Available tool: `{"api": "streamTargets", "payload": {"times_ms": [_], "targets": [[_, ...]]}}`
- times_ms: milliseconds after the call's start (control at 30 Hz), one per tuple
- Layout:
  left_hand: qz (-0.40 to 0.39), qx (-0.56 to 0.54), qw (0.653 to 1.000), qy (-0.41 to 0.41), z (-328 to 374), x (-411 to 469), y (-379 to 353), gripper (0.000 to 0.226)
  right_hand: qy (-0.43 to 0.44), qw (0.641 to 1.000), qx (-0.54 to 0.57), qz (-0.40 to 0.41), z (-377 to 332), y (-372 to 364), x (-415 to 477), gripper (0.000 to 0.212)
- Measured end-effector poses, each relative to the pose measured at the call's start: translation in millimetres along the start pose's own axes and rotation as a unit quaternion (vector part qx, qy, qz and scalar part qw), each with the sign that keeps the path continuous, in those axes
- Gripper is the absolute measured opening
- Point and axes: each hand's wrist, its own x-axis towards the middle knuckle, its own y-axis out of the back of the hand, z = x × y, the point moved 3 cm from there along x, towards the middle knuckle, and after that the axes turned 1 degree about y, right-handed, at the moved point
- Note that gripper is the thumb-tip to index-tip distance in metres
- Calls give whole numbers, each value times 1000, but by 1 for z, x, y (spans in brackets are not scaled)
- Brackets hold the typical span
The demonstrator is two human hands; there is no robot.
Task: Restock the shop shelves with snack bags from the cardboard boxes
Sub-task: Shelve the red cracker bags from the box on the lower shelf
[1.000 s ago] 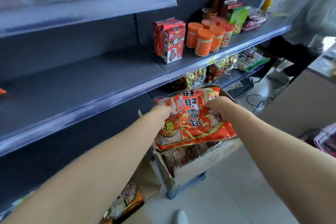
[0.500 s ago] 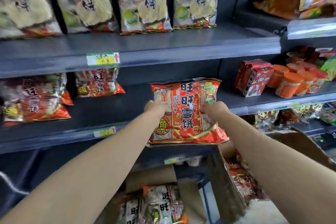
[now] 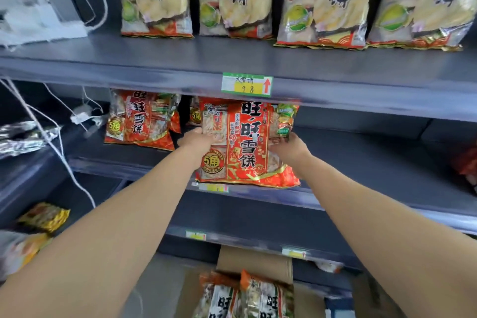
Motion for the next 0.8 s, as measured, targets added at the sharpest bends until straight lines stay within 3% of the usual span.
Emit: {"api": "streamTargets", "payload": {"times_ms": [167, 333, 500, 633, 733, 800], "targets": [[-51, -61, 997, 0, 12, 42, 16, 36, -60, 996, -51, 50, -25, -29, 35, 71], [-73, -38, 997, -13, 21, 102, 23, 36, -59, 996, -2, 71, -42, -62, 75, 73], [-74, -52, 996, -25, 24, 151, 32, 41, -58, 996, 24, 69, -61, -95, 107, 61], [-50, -44, 998, -21, 14, 187, 38, 31, -71, 995, 45, 50, -64, -123, 124, 63], [-24, -61, 998, -1, 10, 205, 43, 6, -65, 993, 76, 55, -68, -135, 132, 61], [-26, -61, 998, -5, 8, 215, 41, 7, -59, 992, 96, 54, -69, -141, 137, 59]]}}
